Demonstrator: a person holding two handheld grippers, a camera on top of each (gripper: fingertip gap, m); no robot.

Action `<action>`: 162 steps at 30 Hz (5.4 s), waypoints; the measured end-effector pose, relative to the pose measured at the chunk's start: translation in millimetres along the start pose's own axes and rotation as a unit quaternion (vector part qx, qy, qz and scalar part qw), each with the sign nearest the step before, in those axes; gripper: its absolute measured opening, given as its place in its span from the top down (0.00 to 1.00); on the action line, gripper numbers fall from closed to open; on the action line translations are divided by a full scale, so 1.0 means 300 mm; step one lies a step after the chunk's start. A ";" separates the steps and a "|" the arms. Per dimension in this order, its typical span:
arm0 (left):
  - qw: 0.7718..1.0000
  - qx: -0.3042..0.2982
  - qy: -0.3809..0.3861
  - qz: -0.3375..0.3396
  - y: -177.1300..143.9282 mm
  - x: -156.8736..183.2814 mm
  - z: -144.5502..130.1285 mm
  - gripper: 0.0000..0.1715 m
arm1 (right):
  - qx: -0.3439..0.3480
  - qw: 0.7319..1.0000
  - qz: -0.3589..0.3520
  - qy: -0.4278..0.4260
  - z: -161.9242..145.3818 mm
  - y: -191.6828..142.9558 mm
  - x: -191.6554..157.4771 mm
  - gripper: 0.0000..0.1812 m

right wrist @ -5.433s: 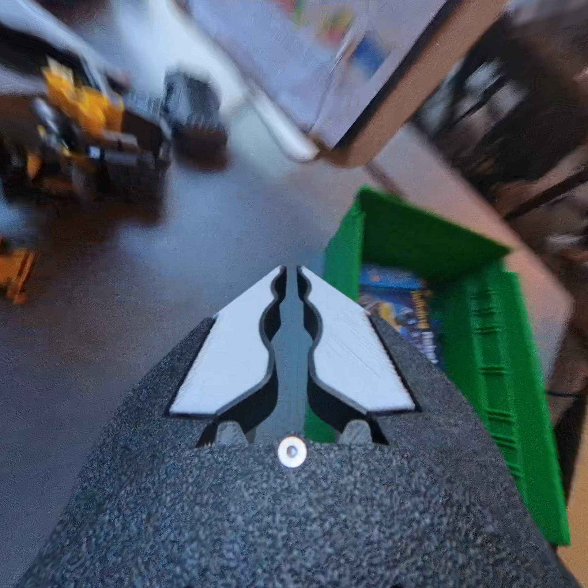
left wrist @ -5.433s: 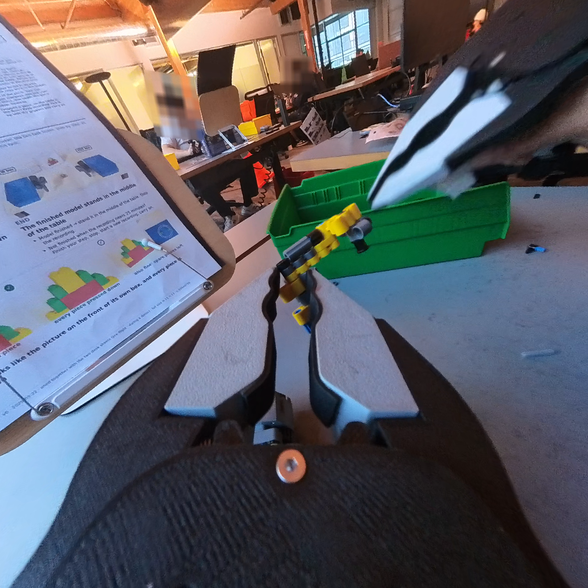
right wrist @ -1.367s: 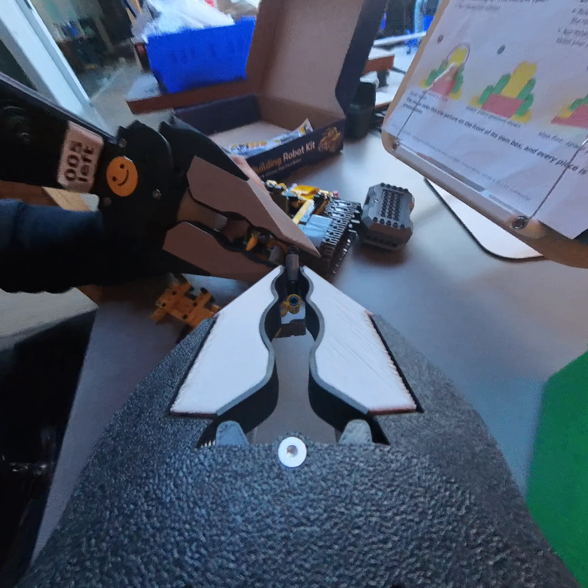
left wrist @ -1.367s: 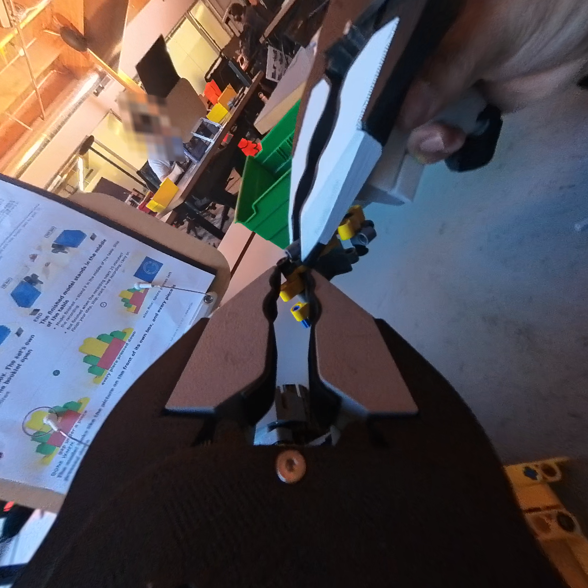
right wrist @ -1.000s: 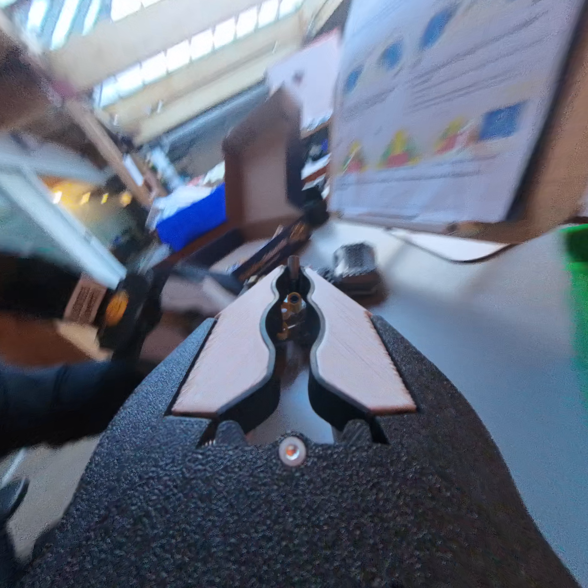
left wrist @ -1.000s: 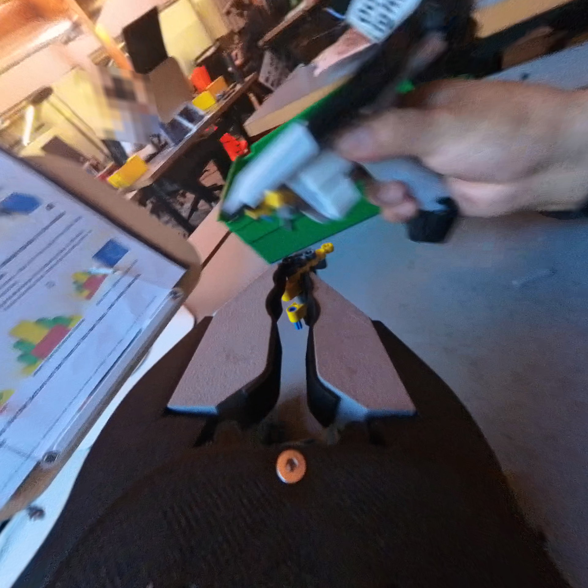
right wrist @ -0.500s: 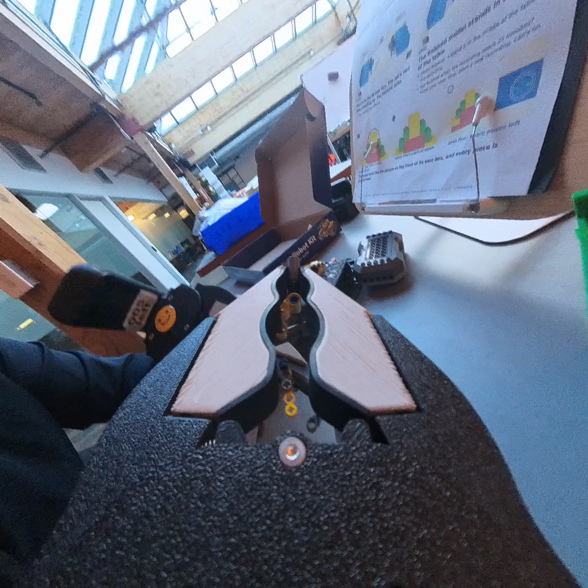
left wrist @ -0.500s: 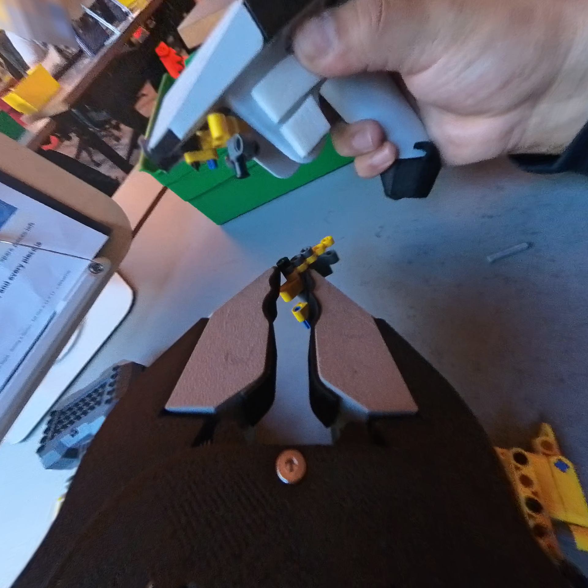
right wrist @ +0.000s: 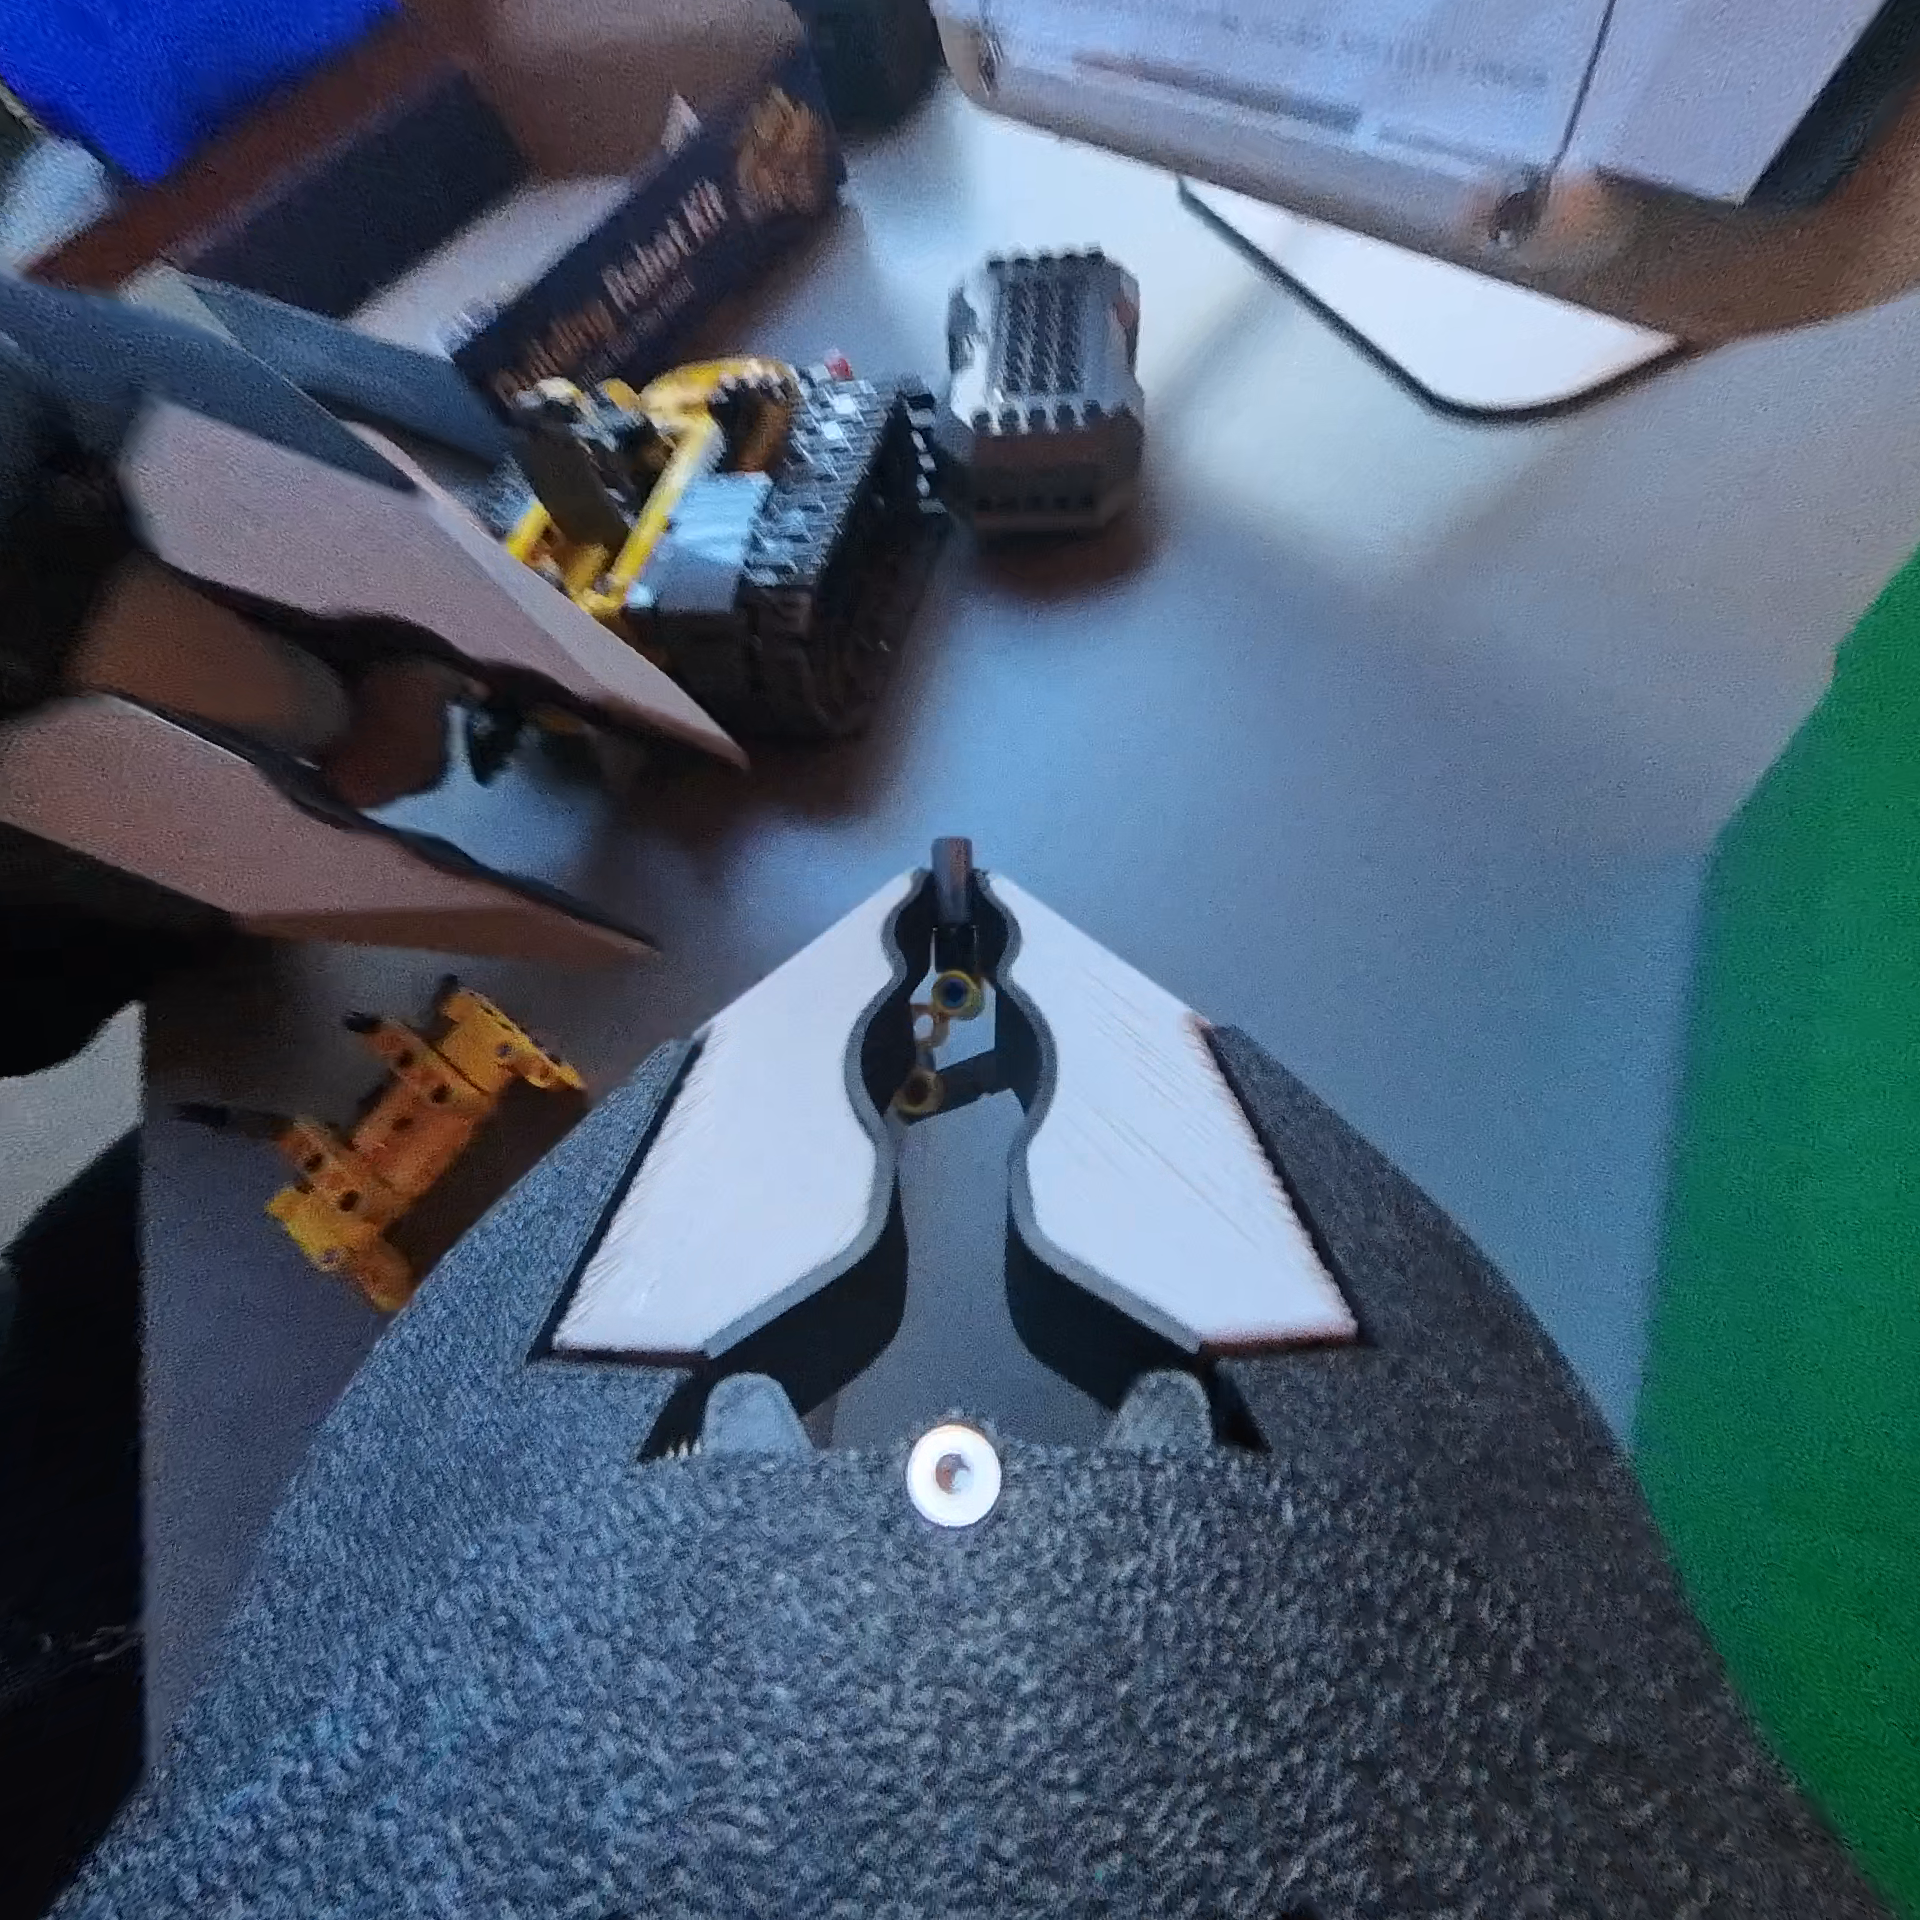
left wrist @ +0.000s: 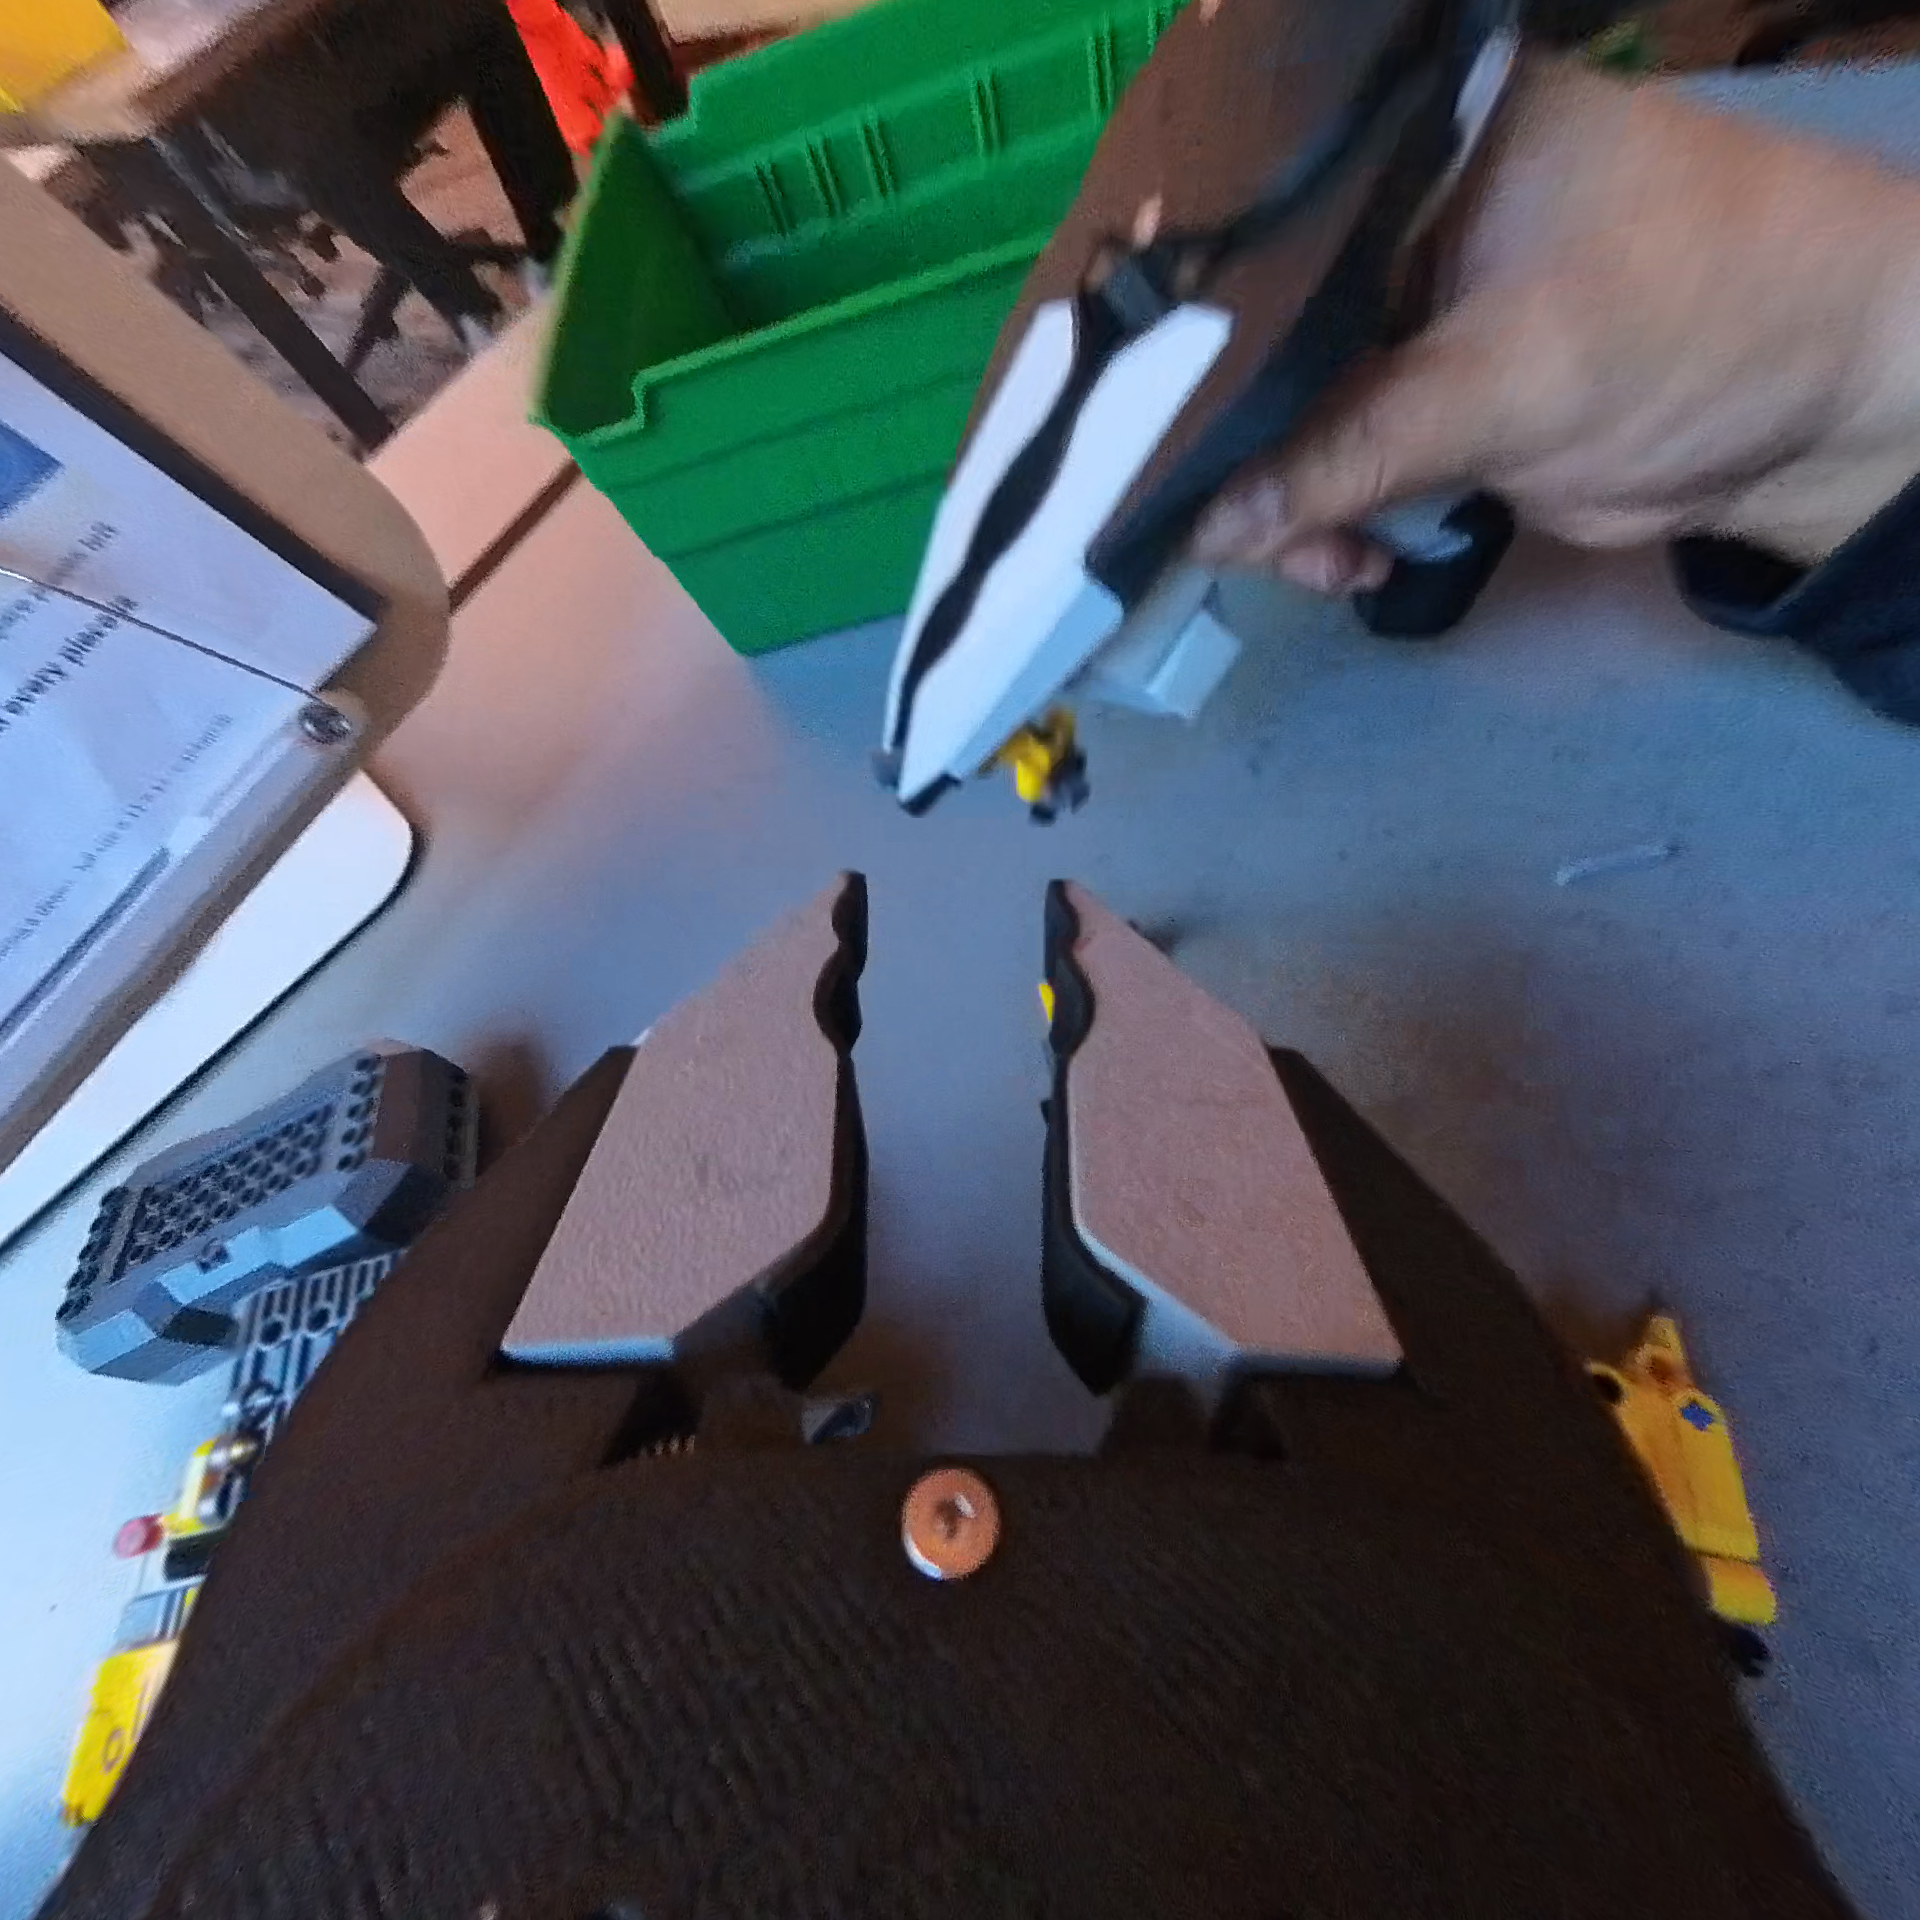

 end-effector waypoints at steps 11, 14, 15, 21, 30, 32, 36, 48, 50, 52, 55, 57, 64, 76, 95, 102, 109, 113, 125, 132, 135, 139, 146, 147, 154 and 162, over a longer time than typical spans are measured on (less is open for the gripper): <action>1.000 -0.002 0.007 0.014 0.000 -0.021 -0.012 0.86 | -0.076 0.994 -0.082 -0.012 -0.070 0.027 0.063 0.90; 1.000 0.001 0.006 0.018 -0.005 -0.028 -0.009 0.87 | -0.026 0.996 -0.080 -0.043 -0.013 -0.016 0.038 0.87; 1.000 0.003 0.005 0.018 -0.007 -0.030 -0.008 0.87 | -0.018 0.996 -0.069 -0.048 -0.003 -0.025 0.021 0.86; 1.000 0.006 0.000 0.021 -0.009 -0.040 -0.010 0.88 | -0.129 0.989 -0.012 -0.070 -0.116 0.001 -0.041 0.88; 0.999 0.006 0.035 0.013 -0.013 -0.030 -0.011 0.90 | -0.181 0.983 0.035 -0.019 -0.189 0.050 -0.052 1.00; 0.998 -0.003 0.062 0.005 -0.002 -0.008 -0.018 0.91 | -0.181 0.983 0.039 -0.015 -0.189 0.053 -0.054 1.00; 0.995 -0.030 0.097 -0.014 0.018 0.031 -0.038 0.94 | -0.168 0.984 0.054 -0.006 -0.176 0.049 -0.066 1.00; 0.999 -0.005 0.044 0.013 -0.002 -0.017 -0.015 1.00 | -0.157 0.987 0.011 -0.012 -0.160 0.026 -0.026 0.92; 1.000 0.007 0.027 0.012 -0.011 -0.027 -0.009 1.00 | -0.134 0.991 -0.002 -0.013 -0.140 -0.006 -0.039 0.88; 1.000 0.019 0.016 0.014 -0.022 -0.038 0.000 1.00 | -0.094 0.995 -0.021 -0.030 -0.129 -0.068 -0.079 0.88; 0.999 0.028 0.016 0.019 -0.034 -0.044 0.011 1.00 | -0.090 0.994 -0.042 -0.040 -0.189 -0.176 -0.139 0.87; 0.999 0.030 0.016 0.017 -0.036 -0.041 0.014 1.00 | -0.120 0.991 -0.049 -0.031 -0.273 -0.228 -0.169 0.86; 0.999 0.030 0.037 0.016 -0.030 -0.020 0.022 1.00 | -0.178 0.981 -0.073 -0.021 -0.475 -0.259 -0.166 0.99; 0.998 0.042 0.025 0.026 -0.045 -0.043 0.027 1.00 | 0.025 0.936 -0.324 -0.138 0.002 -0.605 -0.002 1.00; 0.999 0.005 0.039 0.023 -0.021 -0.044 -0.017 1.00 | -0.090 0.984 -0.114 -0.105 -0.087 -0.087 -0.006 0.81; 0.998 -0.011 0.049 0.024 -0.009 -0.051 -0.041 1.00 | -0.182 0.973 -0.054 -0.128 -0.159 0.036 0.040 0.98; 0.994 -0.023 0.096 0.039 0.013 -0.018 -0.035 0.91 | -0.059 0.998 0.013 -0.035 -0.068 0.013 0.002 0.98; 0.992 -0.003 0.120 0.050 0.011 0.000 -0.009 0.77 | -0.010 0.996 0.081 -0.037 -0.033 -0.010 -0.091 0.97; 0.992 0.059 0.114 -0.008 -0.019 0.044 0.035 0.87 | 0.002 0.964 0.017 -0.264 -0.036 -0.064 -0.174 0.98; 0.993 0.056 0.102 -0.031 -0.026 0.042 0.029 0.90 | 0.018 0.962 0.027 -0.270 -0.035 -0.060 -0.183 0.98; 0.993 0.099 0.038 -0.045 -0.046 0.024 0.058 0.90 | 0.057 0.965 0.052 -0.252 -0.006 -0.082 -0.192 0.97; 0.974 0.192 -0.070 -0.098 -0.093 0.019 0.126 0.90 | 0.135 0.959 0.096 -0.228 0.053 -0.151 -0.216 0.88; 0.936 0.246 -0.204 -0.150 -0.118 -0.030 0.130 0.97 | 0.171 0.951 0.158 -0.202 0.073 -0.195 -0.245 0.89; 0.925 0.260 -0.228 -0.156 -0.129 -0.047 0.131 0.98 | 0.177 0.952 0.163 -0.189 0.081 -0.203 -0.241 0.91; 0.920 0.265 -0.251 -0.145 -0.134 -0.081 0.118 0.98 | 0.152 0.959 0.163 -0.178 0.063 -0.169 -0.234 0.87; 0.911 0.268 -0.270 -0.159 -0.125 -0.062 0.131 0.98 | 0.156 0.957 0.081 -0.230 0.055 -0.112 -0.239 0.98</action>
Point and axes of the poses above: each gripper's, where its closed fingertips meet, y out along the fingers, z out of its top, x = y × z across the jaws, the point moved 3 cm from there along -y, back along the fingers, and after that the axes turned 8 degrees about y, right-handed, at the moved point
